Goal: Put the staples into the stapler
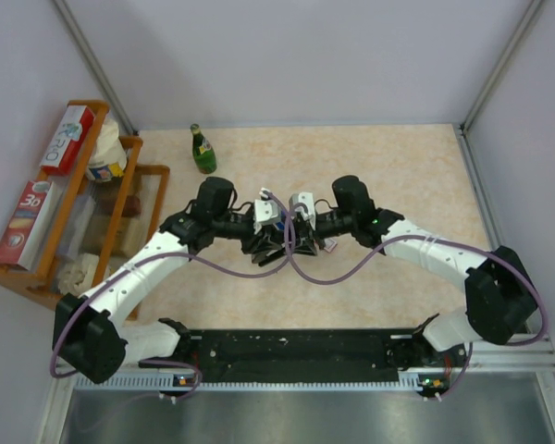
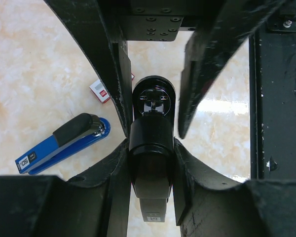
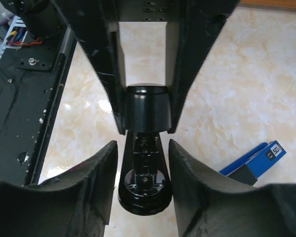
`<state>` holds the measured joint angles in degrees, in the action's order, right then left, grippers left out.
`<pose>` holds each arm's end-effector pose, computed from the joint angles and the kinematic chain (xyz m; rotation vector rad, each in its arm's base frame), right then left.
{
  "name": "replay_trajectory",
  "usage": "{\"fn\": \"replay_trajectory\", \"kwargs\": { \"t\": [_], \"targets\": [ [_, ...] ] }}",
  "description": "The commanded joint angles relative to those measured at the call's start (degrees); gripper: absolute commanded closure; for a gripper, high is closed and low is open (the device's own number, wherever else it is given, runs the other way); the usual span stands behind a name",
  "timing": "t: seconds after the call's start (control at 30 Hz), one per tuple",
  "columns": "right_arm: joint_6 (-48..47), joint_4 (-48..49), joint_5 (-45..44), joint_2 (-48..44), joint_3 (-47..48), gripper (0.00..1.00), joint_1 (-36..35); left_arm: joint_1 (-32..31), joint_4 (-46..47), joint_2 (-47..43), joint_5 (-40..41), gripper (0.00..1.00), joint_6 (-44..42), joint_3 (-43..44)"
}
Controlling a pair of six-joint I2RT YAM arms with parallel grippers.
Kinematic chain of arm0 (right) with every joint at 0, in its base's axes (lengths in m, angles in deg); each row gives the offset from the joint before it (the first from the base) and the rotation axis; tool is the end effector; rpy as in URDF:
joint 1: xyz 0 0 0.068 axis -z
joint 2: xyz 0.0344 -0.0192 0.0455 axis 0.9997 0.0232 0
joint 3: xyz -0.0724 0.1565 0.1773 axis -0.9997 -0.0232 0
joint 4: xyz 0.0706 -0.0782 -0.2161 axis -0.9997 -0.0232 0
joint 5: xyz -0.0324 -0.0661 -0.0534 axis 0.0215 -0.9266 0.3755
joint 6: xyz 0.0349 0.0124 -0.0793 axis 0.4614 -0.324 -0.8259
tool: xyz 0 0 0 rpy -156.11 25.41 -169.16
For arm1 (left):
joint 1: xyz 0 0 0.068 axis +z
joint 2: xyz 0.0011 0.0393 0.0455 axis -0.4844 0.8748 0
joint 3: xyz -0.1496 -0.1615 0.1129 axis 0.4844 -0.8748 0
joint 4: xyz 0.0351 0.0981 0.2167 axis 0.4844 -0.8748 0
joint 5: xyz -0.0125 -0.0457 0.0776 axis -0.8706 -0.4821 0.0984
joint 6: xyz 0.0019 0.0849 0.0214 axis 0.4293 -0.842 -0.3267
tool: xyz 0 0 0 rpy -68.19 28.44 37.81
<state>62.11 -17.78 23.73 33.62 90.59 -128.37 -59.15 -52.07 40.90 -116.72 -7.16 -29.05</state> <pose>0.2072 0.2501 0.2386 -1.5267 1.3360 1.0519 0.2033 -0.1828 0.2584 1.4377 1.5658 -0.8696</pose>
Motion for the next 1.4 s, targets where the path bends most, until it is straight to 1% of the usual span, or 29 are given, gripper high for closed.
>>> {"fn": "replay_trajectory", "kwargs": {
  "t": [0.0, 0.07, 0.2, 0.33, 0.5, 0.6, 0.73, 0.9, 1.03, 1.13, 1.27, 1.37],
  "targets": [
    [-1.3, 1.5, 0.1, 0.7, 0.2, 0.62, -1.0, -0.2, 3.4, -0.9, -3.5, 1.0, 0.2, 3.7],
    [-1.0, 2.0, 0.3, 0.9, -0.1, 0.74, -1.0, -0.1, 3.3, -0.9, -3.4, 1.0, 0.2, 3.7],
    [-1.2, 1.9, 0.7, 1.0, -0.4, 0.84, -1.1, -0.1, 4.0, -1.7, -2.8, 1.0, 1.4, 3.7],
    [-0.8, 3.0, 0.5, 0.6, -1.7, 1.0, -1.0, 2.6, 6.3, -3.6, -1.7, 1.0, 6.1, 4.3],
    [1.7, 6.9, -0.5, -0.7, -3.7, 1.0, -1.0, 9.3, 14.0, -7.9, -3.2, 1.0, 13.4, 3.1],
    [4.3, 9.8, -1.2, -1.6, -4.6, 1.0, -0.6, 11.3, 16.2, -9.3, -3.8, 1.0, 16.5, 3.0],
    [13.2, 16.0, -1.3, -2.5, -6.3, 1.0, 1.8, 13.7, 20.5, -10.6, -3.5, 1.0, 22.1, 1.5],
    [23.2, 22.1, -2.8, -3.2, -7.2, 1.0, 5.6, 18.0, 29.9, -11.6, -2.0, 1.0, 29.8, -2.0],
    [22.8, 22.3, -3.1, -3.2, -7.8, 1.0, 5.9, 20.1, 34.0, -11.7, 0.7, 1.0, 32.7, -4.2],
    [19.6, 19.4, -5.7, -2.3, -7.1, 1.0, 5.9, 20.4, 34.3, -11.7, 3.3, 1.0, 31.9, -5.6],
    [15.5, 16.6, -7.0, -0.8, -7.2, 1.0, 5.6, 20.4, 33.2, -12.1, 4.8, 1.0, 25.0, -8.2],
    [12.6, 14.6, -8.5, 0.1, -7.1, 1.0, 3.9, 20.3, 32.9, -12.4, 5.0, 1.0, 21.1, -11.0]
  ]
}}
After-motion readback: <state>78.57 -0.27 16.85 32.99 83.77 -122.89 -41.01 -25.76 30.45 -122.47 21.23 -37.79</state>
